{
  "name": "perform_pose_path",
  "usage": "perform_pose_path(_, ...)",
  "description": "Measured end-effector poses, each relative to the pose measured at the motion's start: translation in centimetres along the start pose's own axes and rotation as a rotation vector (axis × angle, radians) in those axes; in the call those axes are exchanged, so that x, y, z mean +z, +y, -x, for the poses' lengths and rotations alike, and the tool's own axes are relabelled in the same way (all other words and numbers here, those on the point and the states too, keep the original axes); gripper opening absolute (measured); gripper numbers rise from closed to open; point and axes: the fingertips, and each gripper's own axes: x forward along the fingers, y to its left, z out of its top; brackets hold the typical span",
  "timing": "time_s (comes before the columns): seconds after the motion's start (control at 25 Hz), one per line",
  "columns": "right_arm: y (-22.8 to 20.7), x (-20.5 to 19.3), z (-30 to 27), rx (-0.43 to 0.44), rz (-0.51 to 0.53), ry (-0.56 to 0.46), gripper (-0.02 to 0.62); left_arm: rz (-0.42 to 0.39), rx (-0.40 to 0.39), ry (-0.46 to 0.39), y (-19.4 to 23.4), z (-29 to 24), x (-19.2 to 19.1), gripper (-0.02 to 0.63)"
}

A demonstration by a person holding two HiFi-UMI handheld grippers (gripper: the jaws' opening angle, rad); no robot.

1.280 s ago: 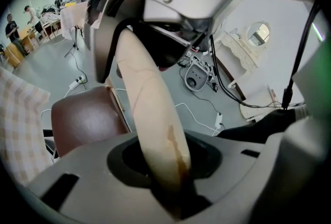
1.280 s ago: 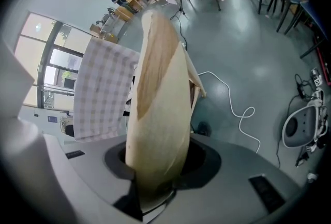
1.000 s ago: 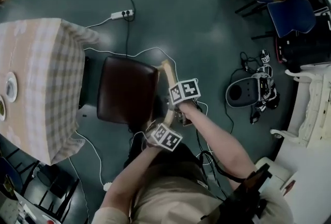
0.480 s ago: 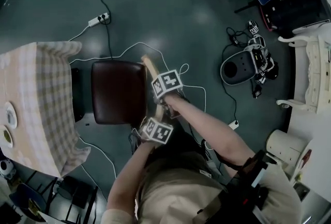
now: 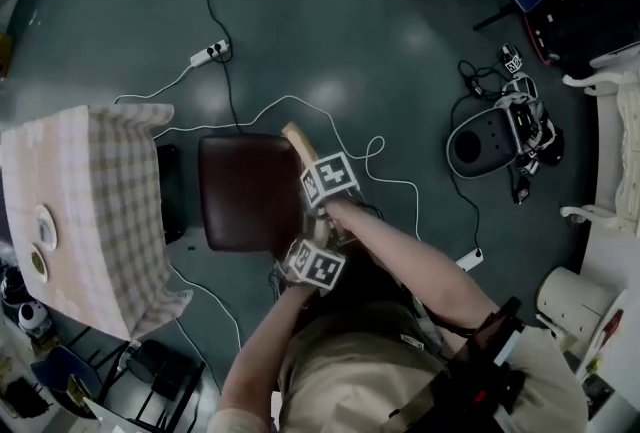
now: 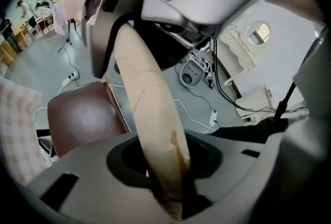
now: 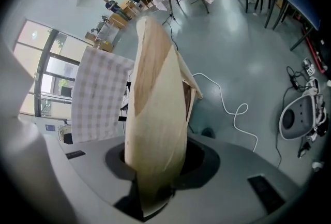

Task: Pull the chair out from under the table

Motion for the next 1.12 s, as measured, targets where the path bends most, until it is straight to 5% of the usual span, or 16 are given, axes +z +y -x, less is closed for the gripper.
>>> perform_pose_path(0.28,-0.3,-0.1,-0.1,0.000,-0.020,-0.012,0.167,-0.005,-0.023,-0.016,0.2,0.0,-0.3,0.163)
perform_pose_path(0.36,-0.5,0.5,0.3,-0.007,-0.036,-0.031,0.269,0.026,-0.048,-0.029,0.9,0.6,-0.2,0.253)
perform_pose_path(0.44,-1.0,0.9,1.0,-0.014,-0.053,-0.050,0.287,0.055,-0.077,-0.057,1.4,1.7,-0.1,0.315)
perform_pose_path(0.56,-1.6,1.3,3.1,-0.039,-0.064,-0.094,0.288,0.115,-0.098,-0.136,2.1,4.5,-0.5,0.325)
perform_pose_path(0.8,-2.4,1.6,9.3,-0.045,-0.217,-0.295,0.288,0.216,-0.008,-0.320,7.6,11.0,-1.5,0.325)
perform_pose_path(1.04,1.7,0.2,15.3,-0.135,-0.154,-0.506,0.282,0.315,-0.003,-0.451,12.1,17.5,-5.5,0.324)
perform_pose_path(1.12,3.8,0.5,16.5,-0.161,-0.102,-0.559,0.235,0.340,0.000,-0.499,13.3,19.8,-6.3,0.302)
